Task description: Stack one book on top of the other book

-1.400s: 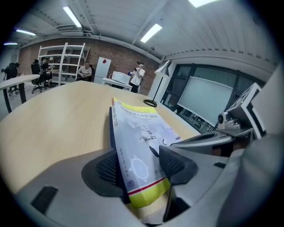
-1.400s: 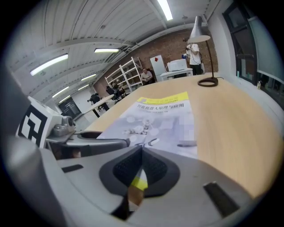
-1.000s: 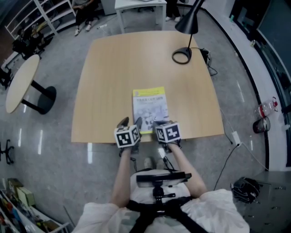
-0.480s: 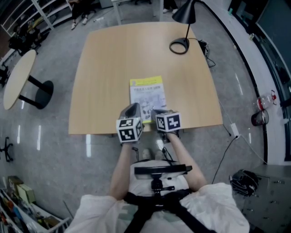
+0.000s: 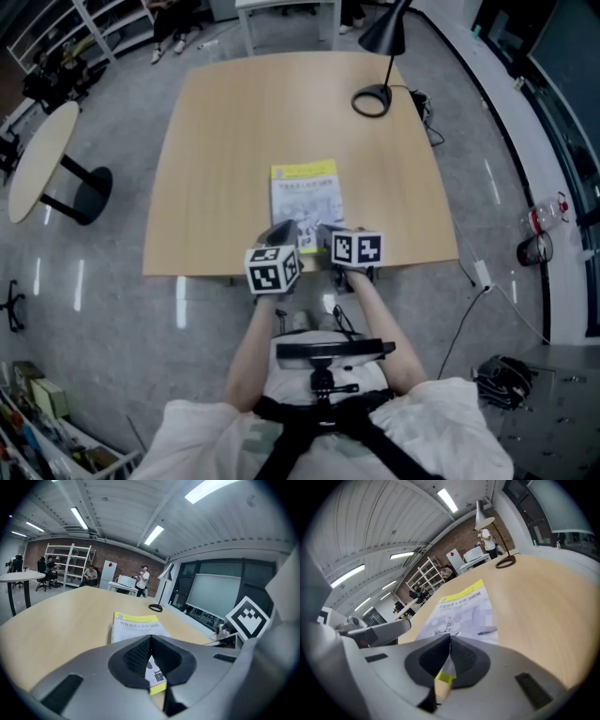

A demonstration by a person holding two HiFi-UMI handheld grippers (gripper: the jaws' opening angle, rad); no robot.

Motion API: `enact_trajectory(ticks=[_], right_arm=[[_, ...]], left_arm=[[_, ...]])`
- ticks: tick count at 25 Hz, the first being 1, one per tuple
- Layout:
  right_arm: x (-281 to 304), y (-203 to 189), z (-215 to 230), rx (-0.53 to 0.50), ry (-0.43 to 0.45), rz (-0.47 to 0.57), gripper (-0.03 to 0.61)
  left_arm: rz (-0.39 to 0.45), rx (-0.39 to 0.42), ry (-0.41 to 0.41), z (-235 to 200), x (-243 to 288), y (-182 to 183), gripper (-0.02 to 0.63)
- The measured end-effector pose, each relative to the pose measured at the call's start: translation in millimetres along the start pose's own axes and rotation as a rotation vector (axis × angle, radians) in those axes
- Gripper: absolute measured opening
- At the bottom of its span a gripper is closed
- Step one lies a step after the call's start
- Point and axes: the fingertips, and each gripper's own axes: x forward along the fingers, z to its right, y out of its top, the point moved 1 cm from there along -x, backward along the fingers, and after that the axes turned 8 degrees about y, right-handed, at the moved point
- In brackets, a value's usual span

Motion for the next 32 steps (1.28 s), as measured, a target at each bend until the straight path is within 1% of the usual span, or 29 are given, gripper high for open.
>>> enact_trajectory(ticks=[4, 7, 9, 11, 14, 16, 18, 21, 24, 29, 32], right_arm=[[2, -3, 0, -0.045, -0.018, -0.021, 0.0], [-1, -3, -4, -0.088, -0.022, 0.011, 0.0], [-14, 2, -10, -0.086, -0.006, 0.094, 0.0], [-33, 15, -15, -0.098, -0.027, 0.205, 0.0], [-65, 43, -31, -0.217, -0.068, 0.318, 0.0], [-87, 59, -46, -0.262, -0.05, 0.388, 0.0], [-103, 68, -61, -0.273, -0.005, 0.432, 0.0], [-116, 66, -79, -0.286, 0.058, 0.438, 0.0], [-126, 52, -92, -0.29, 0.1, 0.436, 0.0], [-141, 30, -98, -0.313, 0.09, 0.423, 0.0], [-147, 10, -107, -0.331, 0.039, 0.392, 0.0]], left_arm=[[-0.002, 0.001, 0.0, 0, 0, -1, 0.018], [0.02, -0.012, 0.009, -3, -5, 5, 0.018], [0.05, -0.015, 0.009, -4, -13, 15, 0.018], [0.086, -0.01, 0.01, -5, -22, 29, 0.018], [0.138, 0.003, 0.018, -5, -38, 51, 0.018], [0.172, 0.013, 0.015, 0, -50, 62, 0.018], [0.196, 0.021, 0.011, 6, -59, 67, 0.018], [0.19, 0.022, 0.019, 9, -68, 61, 0.018], [0.183, 0.007, 0.026, 9, -79, 47, 0.018], [0.197, 0.004, 0.01, 18, -99, 31, 0.018], [0.197, -0.005, 0.012, 17, -118, 19, 0.018]])
